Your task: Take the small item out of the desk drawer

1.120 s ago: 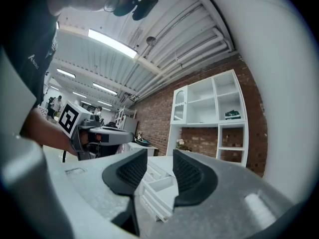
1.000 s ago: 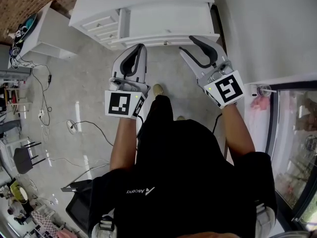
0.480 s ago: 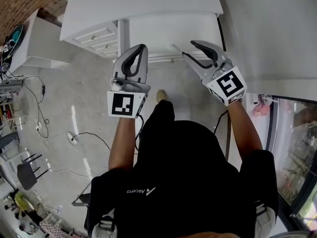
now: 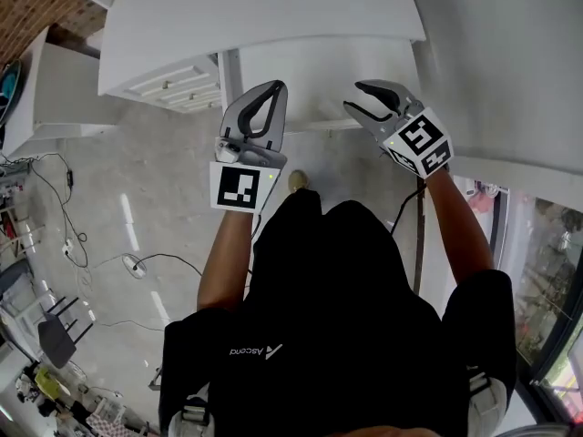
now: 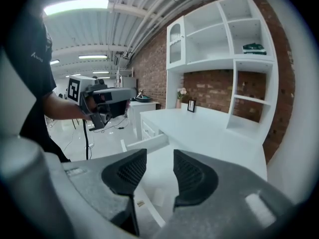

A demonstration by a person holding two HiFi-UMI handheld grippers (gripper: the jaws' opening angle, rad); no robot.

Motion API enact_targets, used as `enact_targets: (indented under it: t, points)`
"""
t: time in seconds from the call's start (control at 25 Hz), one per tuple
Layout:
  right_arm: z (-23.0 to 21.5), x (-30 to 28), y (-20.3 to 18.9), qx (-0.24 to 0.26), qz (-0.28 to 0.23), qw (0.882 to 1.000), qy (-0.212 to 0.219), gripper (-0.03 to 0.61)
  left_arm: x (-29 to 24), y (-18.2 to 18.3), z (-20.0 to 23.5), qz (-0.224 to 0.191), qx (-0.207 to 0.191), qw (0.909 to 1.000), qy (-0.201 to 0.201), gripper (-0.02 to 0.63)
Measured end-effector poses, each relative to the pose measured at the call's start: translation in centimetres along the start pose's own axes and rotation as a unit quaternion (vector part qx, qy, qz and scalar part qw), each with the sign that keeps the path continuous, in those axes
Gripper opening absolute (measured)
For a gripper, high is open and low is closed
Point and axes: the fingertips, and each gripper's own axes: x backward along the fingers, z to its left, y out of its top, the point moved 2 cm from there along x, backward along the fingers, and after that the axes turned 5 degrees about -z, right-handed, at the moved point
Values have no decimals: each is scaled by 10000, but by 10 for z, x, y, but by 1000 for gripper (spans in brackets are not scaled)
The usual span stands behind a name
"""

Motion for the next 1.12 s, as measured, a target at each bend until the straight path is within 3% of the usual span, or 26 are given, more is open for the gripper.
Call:
enact_targets:
  t: [0.2, 0.4, 0.72, 1.12]
  points:
    - [-16, -41, -38, -175, 915, 9945, 477, 171, -16, -16, 25, 103, 130, 9998, 69, -2]
    - [-24, -76, -83, -301, 1763, 9785, 1027, 179, -25, -34, 43, 213, 148, 9993, 284, -2]
    - [-30, -117, -145, -360, 2732, 9465, 1677, 179, -23, -61, 58, 384, 244, 9965, 707, -2]
    - [-24, -142, -202, -511, 3862, 8921, 2287, 179, -30, -80, 82, 523, 282, 9943, 891, -2]
